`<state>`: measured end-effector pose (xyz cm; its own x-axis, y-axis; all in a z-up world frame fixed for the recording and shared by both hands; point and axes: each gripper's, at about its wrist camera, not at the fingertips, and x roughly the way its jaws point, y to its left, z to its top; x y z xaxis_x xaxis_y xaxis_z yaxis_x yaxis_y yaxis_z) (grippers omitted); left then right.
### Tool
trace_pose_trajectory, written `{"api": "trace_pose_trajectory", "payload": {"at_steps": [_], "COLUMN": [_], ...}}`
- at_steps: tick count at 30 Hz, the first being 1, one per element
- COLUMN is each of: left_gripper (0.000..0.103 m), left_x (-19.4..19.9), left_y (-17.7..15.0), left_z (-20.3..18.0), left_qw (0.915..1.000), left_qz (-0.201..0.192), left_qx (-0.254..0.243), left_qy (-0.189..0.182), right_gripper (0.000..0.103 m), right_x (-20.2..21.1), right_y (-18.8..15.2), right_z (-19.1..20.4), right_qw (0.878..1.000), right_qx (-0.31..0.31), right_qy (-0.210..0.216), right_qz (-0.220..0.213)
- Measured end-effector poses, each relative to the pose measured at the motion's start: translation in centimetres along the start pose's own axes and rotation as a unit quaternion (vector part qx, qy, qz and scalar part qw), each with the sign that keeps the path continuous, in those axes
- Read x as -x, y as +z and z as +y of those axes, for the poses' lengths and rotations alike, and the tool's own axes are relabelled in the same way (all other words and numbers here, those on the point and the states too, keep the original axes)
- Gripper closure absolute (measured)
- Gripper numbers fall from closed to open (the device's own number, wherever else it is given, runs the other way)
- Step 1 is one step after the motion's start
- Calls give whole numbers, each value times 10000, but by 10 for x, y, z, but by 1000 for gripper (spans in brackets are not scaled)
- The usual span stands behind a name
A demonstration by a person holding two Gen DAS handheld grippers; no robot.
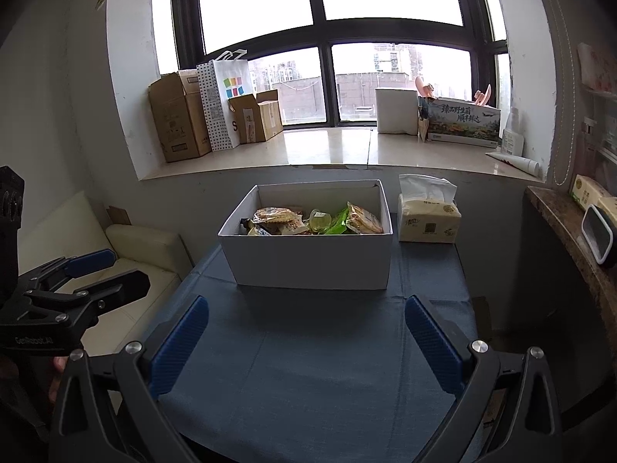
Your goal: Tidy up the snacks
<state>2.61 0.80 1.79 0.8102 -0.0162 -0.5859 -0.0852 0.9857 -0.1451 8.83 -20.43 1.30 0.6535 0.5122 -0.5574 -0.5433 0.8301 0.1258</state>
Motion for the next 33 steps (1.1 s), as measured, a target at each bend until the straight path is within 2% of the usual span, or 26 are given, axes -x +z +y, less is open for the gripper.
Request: {"api": "trace_pose_trajectory", "payload": {"at_steps": [33], "left_gripper": [0], "left_x": [-7], "left_y": [-9], "left_z": [1], "left_qw": [9999], "left_qz": [126], "left_qx": [-28], "left_qy": [-3], "right_gripper": [0], "right_x": [-3], "right_y": [-1], "right_z": [2], "right_qw": [10000], "right_qx": [-14], "right_qy": [21], "right_qz": [84]}}
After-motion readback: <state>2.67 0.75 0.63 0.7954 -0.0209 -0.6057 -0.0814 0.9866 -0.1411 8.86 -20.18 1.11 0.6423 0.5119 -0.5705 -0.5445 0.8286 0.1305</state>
